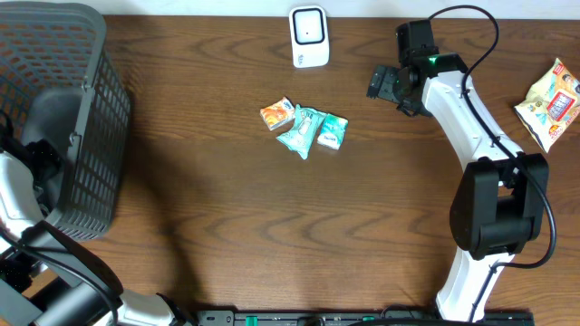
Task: Scan the item barcode
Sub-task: 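Reach the left gripper into the basket and grasp the green bottle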
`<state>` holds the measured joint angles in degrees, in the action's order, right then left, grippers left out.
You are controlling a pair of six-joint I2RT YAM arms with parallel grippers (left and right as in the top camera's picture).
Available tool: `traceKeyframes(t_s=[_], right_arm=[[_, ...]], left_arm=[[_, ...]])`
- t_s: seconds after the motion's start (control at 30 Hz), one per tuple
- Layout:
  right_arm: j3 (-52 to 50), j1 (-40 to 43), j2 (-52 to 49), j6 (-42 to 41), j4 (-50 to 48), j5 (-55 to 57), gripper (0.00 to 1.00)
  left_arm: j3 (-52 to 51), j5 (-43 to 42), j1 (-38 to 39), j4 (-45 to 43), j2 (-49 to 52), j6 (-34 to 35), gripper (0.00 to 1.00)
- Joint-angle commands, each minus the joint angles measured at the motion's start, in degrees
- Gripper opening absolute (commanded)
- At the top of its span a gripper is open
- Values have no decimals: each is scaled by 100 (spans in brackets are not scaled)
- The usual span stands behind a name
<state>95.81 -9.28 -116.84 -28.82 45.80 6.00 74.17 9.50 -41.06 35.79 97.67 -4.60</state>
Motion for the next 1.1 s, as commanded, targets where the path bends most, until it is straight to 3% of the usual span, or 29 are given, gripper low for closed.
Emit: traceKeyframes(t_s=[0.0, 0.43, 0.5, 0.6, 0.93, 1.07], right_arm=[[-37, -52, -48, 61, 9, 31, 99], [-37, -52, -48, 61, 9, 28, 99], [-37, -52, -48, 61, 9, 31, 99], [-37, -52, -48, 61, 7, 31, 99], [-37, -52, -48, 61, 9, 31, 99], [-37, -52, -48, 61, 7, 31, 99]], left_arm=[[-118, 844, -20, 22, 162, -74, 98], [-133, 839, -81, 428, 234, -74, 98], [-133, 835, -129, 448, 234, -72, 91], [-144, 798, -203, 505, 234, -70, 91], [-251, 133, -420, 599, 234, -92, 96], [-251, -280, -452, 643, 234, -398, 95]])
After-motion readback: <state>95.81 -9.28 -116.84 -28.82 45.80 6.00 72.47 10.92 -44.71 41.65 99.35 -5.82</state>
